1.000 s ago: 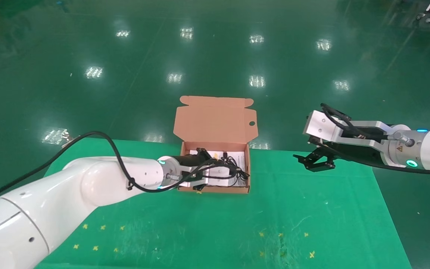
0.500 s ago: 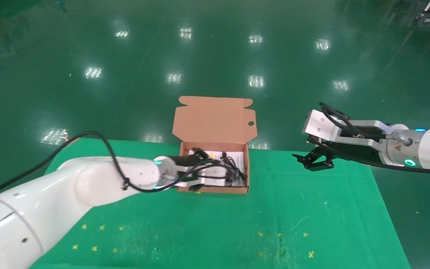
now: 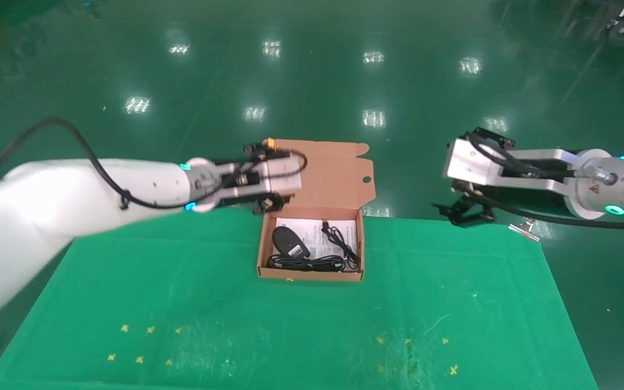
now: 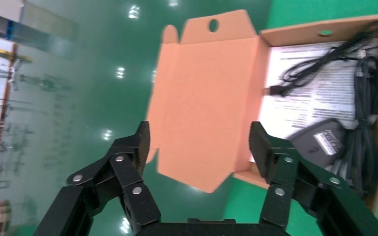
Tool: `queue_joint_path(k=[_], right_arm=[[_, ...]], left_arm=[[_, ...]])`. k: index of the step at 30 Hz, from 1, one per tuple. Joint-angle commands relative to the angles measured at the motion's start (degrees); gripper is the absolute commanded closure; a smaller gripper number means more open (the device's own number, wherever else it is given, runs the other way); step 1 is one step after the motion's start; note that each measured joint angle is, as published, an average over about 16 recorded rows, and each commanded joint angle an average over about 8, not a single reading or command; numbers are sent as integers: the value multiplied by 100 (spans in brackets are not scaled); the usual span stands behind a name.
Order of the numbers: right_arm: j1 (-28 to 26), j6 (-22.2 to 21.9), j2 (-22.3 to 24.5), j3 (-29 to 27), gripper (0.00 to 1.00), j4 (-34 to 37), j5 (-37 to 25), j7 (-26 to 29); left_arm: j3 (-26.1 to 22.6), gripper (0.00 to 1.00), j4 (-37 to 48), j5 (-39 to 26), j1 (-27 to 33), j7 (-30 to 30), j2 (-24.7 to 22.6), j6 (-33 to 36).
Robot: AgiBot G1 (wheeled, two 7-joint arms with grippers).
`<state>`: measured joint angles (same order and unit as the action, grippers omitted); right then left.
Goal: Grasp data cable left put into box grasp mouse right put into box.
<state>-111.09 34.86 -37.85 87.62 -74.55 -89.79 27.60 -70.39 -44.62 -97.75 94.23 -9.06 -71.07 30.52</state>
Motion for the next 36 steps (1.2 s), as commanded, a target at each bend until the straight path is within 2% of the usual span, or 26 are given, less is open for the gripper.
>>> queue_joint_path(k=[1, 5, 9, 33, 36], right_arm=[[-134, 174, 7, 38, 0, -80, -115, -24], [-187, 386, 34, -9, 0, -150, -145, -28], [-12, 617, 50, -280, 0, -153, 20, -97], [1968, 2398, 143, -3024, 0, -54, 1923, -730], [2091, 2509, 148, -3195, 0, -47, 2042, -770]], left_arm=[[28, 0, -51, -10, 96, -123, 50, 9], [85, 0, -112, 24, 100, -158, 104, 62], [295, 0, -231, 236, -27, -161, 246, 278], [2346, 0, -1294, 2371, -1319, -164, 1586, 2368], [2474, 0, -1360, 2504, -1400, -164, 1670, 2498]])
